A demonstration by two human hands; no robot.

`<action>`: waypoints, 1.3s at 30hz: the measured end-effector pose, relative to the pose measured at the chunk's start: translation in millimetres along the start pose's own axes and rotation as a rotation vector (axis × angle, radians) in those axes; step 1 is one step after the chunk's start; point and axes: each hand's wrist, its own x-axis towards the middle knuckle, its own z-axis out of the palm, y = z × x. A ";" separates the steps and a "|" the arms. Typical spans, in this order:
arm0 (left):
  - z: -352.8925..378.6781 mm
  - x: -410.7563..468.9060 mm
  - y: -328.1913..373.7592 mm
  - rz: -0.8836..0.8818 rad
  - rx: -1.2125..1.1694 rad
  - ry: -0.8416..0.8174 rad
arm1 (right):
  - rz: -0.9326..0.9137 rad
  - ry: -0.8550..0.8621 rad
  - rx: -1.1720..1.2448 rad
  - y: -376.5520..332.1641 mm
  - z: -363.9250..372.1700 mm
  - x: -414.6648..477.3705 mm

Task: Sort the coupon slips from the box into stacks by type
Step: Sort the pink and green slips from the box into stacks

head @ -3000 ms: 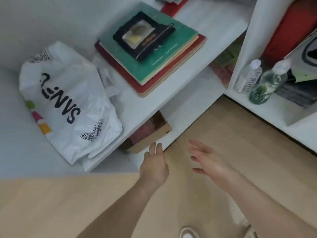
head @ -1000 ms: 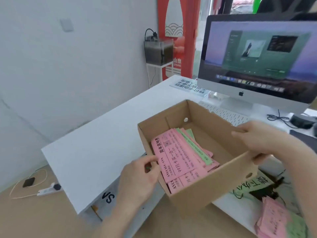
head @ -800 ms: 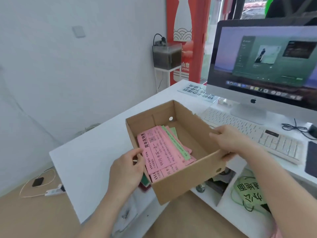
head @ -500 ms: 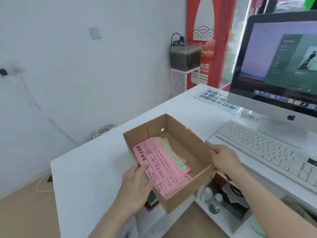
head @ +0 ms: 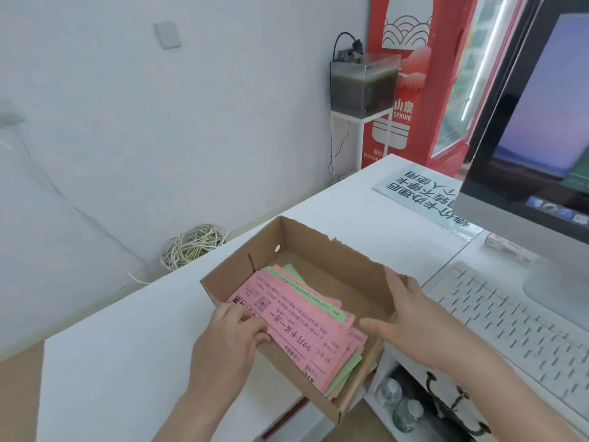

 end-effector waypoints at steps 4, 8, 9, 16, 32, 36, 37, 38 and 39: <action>8.3 24.3 -27.7 0.022 0.016 0.052 | 0.054 0.171 0.221 -12.8 10.3 16.3; 24.1 54.4 -33.7 0.083 -0.006 0.101 | 0.149 0.197 0.278 -27.0 9.8 61.3; 27.7 63.7 -29.0 0.105 -0.010 0.112 | 0.164 0.166 0.221 -27.0 4.4 77.0; 70.3 129.5 30.4 0.186 -0.078 0.054 | 0.189 0.318 -0.030 8.9 -61.6 175.9; 94.2 253.6 47.3 -0.012 -0.284 -0.556 | -0.016 0.493 -0.508 67.7 -121.7 286.3; 107.8 308.9 56.5 0.077 0.128 -0.666 | -0.293 0.107 -0.313 38.2 -120.3 301.4; 117.9 318.5 59.5 0.090 0.214 -0.742 | -0.314 -0.071 -0.237 29.2 -115.5 309.6; 127.5 325.8 62.4 0.095 0.274 -0.809 | -0.327 -0.207 -0.216 22.2 -109.1 318.8; 137.6 330.7 63.2 0.078 0.301 -0.870 | -0.341 -0.297 -0.245 18.5 -102.2 327.9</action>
